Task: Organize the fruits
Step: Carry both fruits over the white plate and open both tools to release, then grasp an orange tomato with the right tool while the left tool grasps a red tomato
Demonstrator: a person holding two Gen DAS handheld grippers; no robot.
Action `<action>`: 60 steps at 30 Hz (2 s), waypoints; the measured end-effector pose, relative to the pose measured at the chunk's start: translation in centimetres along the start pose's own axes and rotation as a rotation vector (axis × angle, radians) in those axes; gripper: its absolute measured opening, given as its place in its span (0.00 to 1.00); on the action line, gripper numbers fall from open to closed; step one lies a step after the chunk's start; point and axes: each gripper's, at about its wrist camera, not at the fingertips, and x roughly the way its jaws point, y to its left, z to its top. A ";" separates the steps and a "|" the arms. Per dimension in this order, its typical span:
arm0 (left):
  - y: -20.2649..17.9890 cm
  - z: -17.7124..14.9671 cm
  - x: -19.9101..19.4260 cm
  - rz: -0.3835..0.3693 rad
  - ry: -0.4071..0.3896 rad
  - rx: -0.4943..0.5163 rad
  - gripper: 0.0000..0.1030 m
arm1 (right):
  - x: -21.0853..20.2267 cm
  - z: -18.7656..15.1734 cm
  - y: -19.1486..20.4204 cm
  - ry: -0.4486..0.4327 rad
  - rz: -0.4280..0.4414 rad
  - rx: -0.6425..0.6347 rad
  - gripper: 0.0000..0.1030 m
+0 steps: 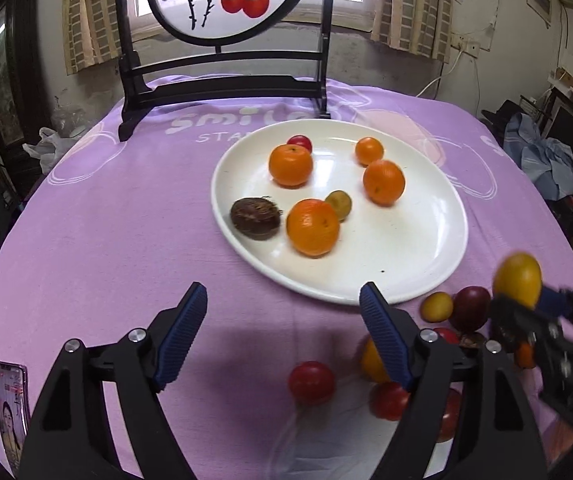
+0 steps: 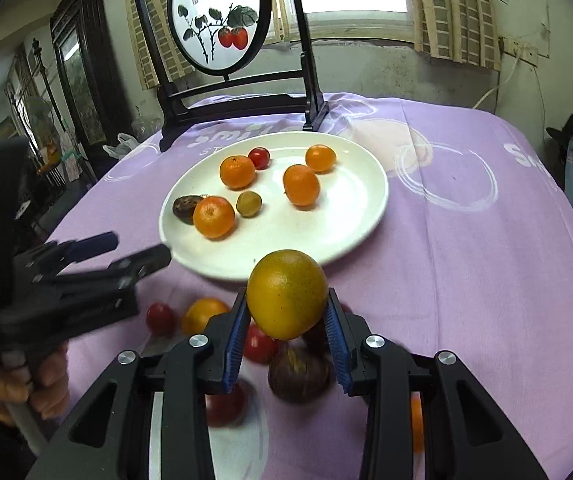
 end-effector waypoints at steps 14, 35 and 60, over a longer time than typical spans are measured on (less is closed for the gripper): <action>1.2 0.5 0.6 -0.035 -0.017 -0.026 0.75 | 3.1 2.4 1.4 0.021 -0.058 -0.030 0.37; 0.5 -6.1 -1.3 -0.004 0.072 0.097 0.75 | -3.7 -6.4 -4.4 0.051 -0.157 -0.020 0.43; -1.2 -5.5 1.6 -0.100 0.098 0.120 0.29 | -1.2 -7.9 -6.2 0.099 -0.195 0.022 0.38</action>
